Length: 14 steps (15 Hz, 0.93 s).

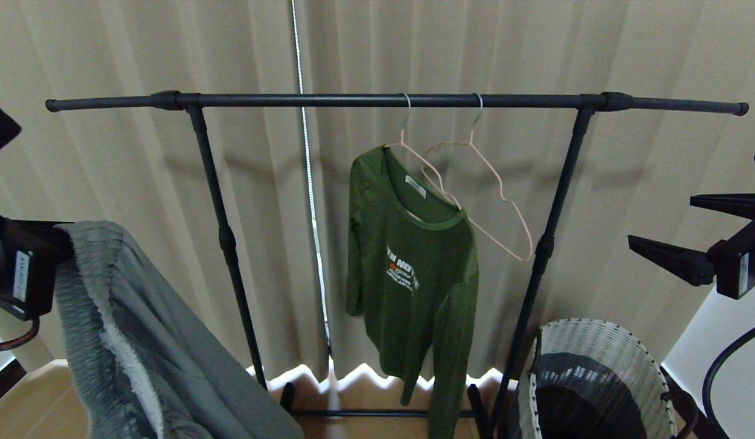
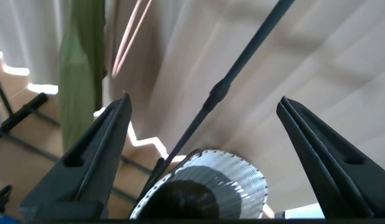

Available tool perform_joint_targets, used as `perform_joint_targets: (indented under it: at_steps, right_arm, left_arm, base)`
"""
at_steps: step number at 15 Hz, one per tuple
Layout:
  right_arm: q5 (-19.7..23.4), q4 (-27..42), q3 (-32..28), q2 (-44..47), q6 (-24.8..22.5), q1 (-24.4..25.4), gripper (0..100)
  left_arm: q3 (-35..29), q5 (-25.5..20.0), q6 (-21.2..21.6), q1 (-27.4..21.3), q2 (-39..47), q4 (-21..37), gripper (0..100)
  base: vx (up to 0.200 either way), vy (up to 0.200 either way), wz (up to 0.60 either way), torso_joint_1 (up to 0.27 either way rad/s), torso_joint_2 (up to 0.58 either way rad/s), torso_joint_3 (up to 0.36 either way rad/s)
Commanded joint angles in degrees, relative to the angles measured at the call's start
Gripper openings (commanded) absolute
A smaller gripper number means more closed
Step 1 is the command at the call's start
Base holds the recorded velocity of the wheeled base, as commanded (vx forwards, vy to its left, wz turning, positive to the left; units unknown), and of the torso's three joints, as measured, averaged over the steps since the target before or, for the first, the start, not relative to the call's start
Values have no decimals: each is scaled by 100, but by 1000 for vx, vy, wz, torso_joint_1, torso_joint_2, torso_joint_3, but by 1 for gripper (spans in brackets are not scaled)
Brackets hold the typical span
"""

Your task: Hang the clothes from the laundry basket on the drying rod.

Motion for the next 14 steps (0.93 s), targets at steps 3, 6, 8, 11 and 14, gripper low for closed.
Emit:
perform_joint_targets:
  at_steps: [3, 6, 8, 11, 14]
  right_arm:
    - [-159, 7, -13, -12, -1, 7, 100]
    - [-185, 157, -57, -30, -10, -2, 100]
    - [-185, 455, -215, -47, -10, -2, 100]
    - [-185, 517, -250, -56, -10, -2, 100]
    - [-185, 526, -215, -47, -10, -2, 100]
  left_arm:
    - [119, -298, -233, -85, -227, -89, 0]
    - [515, -482, -207, -226, -465, -678, 0]
    - [612, -482, -198, -226, -465, -941, 0]
    - [682, -491, -49, -270, -491, -985, 0]
    - [708, -579, -58, -402, -526, -1064, 0]
  base:
    - [0, 0, 0, 0, 0, 0]
    - [0, 0, 0, 0, 0, 0]
    - [0, 0, 0, 0, 0, 0]
    - [0, 0, 0, 0, 0, 0]
    - [-200, 0, 0, 6, 1, -1]
